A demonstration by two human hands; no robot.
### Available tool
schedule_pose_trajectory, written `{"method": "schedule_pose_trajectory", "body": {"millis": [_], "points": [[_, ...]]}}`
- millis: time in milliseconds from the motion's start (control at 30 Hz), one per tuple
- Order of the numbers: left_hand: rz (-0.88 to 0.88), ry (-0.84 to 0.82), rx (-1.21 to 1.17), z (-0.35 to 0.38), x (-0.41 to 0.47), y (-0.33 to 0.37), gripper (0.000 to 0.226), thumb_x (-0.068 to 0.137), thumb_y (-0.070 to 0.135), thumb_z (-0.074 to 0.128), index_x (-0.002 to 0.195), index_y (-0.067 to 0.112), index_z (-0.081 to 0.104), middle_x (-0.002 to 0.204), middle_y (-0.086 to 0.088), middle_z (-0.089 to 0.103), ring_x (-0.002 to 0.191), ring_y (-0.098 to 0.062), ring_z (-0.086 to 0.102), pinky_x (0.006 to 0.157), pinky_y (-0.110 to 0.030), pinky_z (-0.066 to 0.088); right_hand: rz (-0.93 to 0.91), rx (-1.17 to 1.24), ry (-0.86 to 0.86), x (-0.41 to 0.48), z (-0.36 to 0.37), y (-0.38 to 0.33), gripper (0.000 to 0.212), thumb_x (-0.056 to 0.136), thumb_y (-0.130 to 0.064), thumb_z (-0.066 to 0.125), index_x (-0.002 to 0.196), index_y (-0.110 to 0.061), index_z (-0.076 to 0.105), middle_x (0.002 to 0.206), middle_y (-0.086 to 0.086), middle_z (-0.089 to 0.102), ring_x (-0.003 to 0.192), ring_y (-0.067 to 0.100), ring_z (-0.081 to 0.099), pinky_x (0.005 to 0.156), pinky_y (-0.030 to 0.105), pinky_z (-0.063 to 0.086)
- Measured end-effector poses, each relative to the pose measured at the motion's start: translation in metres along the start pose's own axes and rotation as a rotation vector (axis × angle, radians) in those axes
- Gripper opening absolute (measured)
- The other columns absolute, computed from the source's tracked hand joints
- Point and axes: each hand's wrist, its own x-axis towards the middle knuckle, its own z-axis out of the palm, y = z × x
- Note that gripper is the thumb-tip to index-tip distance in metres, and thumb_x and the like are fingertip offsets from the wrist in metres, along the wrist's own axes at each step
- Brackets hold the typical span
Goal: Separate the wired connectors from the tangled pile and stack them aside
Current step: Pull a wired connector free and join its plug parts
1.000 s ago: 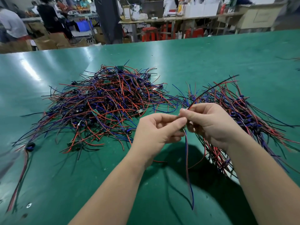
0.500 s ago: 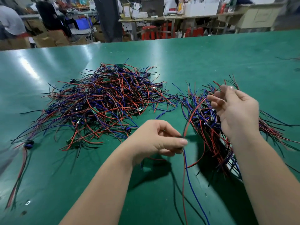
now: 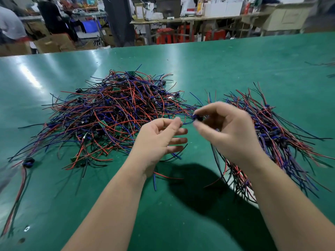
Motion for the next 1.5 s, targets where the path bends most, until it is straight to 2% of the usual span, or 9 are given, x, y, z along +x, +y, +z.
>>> {"method": "schedule_pose_trajectory", "body": {"millis": [167,233,333,533,633,800,967,1200,1500], "points": [[0.24,0.279,0.892,-0.024,0.009,-0.01,0.015,0.091,0.026,0.059,0.103,0.024,0.067,0.103,0.006,0.068,0.094,-0.01,0.06,0.084,-0.026,0.045,-0.202,-0.268,0.401,0.01,-0.029,0.005,0.015,0.083,-0.01,0.067,0.096,-0.017,0.07,0.089,-0.011,0.069,0.072,0.008,0.066,0.072,0.022,0.052],[0.12,0.25,1.248,-0.03,0.011,-0.016,0.031,0.092,0.035,0.054,0.121,0.024,0.06,0.123,0.001,0.059,0.114,-0.021,0.053,0.098,-0.036,0.041,-0.019,-0.424,0.4,0.013,-0.043,0.015,0.013,0.082,-0.014,0.068,0.094,-0.019,0.071,0.082,-0.01,0.068,0.068,0.003,0.065,0.07,0.013,0.048],[-0.005,0.195,1.453,-0.032,0.013,-0.021,0.037,0.09,0.042,0.054,0.122,0.023,0.059,0.123,-0.002,0.057,0.115,-0.027,0.051,0.096,-0.043,0.039,0.37,-0.707,0.149,0.013,-0.059,0.035,0.009,0.077,-0.013,0.071,0.085,-0.017,0.072,0.077,0.0,0.068,0.073,0.016,0.063,0.069,0.019,0.04],[0.056,0.283,1.325,-0.037,0.013,-0.023,0.037,0.089,0.03,0.061,0.125,0.023,0.058,0.129,-0.003,0.048,0.117,-0.024,0.05,0.099,-0.04,0.038,0.584,-0.843,-0.005,0.011,-0.059,0.037,0.005,0.079,-0.024,0.073,0.082,-0.02,0.074,0.074,0.004,0.067,0.074,0.024,0.057,0.067,0.028,0.043],[0.039,0.348,1.339,-0.04,0.011,-0.023,0.038,0.088,0.034,0.062,0.125,0.024,0.058,0.128,-0.005,0.047,0.118,-0.026,0.048,0.098,-0.04,0.037,0.549,-0.872,-0.017,0.01,-0.056,0.033,0.014,0.084,-0.03,0.068,0.088,-0.019,0.075,0.071,0.006,0.066,0.066,0.022,0.052,0.065,0.029,0.042],[0.037,0.329,1.444,-0.041,0.013,-0.019,0.028,0.09,0.044,0.059,0.115,0.033,0.064,0.113,0.002,0.063,0.111,-0.024,0.054,0.094,-0.04,0.036,0.368,-0.812,0.056,0.01,-0.041,0.023,0.018,0.085,-0.024,0.063,0.095,-0.014,0.075,0.095,0.006,0.072,0.09,0.026,0.06,0.074,0.028,0.041],[0.06,0.232,1.378,-0.04,0.016,-0.019,0.022,0.093,0.029,0.059,0.114,0.03,0.066,0.118,0.005,0.066,0.113,-0.022,0.056,0.094,-0.038,0.034,0.305,-0.733,0.029,0.008,-0.028,0.018,0.018,0.086,-0.021,0.061,0.097,-0.017,0.074,0.102,0.003,0.07,0.089,0.018,0.059,0.075,0.022,0.035],[-0.089,0.262,1.427,-0.058,0.008,-0.004,0.063,0.071,0.053,0.076,0.127,0.034,0.055,0.128,-0.004,0.052,0.12,-0.03,0.046,0.099,-0.043,0.04,0.308,-0.66,-0.008,0.006,-0.024,0.016,0.019,0.086,-0.021,0.061,0.101,-0.017,0.073,0.102,0.0,0.07,0.081,0.013,0.054,0.077,0.022,0.037],[0.032,0.336,1.177,-0.055,0.009,-0.007,0.024,0.081,0.027,0.075,0.102,0.019,0.07,0.101,0.001,0.069,0.1,-0.021,0.06,0.09,-0.034,0.049,0.291,-0.608,-0.019,0.004,-0.018,0.012,0.016,0.086,-0.018,0.062,0.097,-0.018,0.074,0.082,-0.008,0.062,0.071,0.005,0.05,0.071,0.015,0.032]]}}
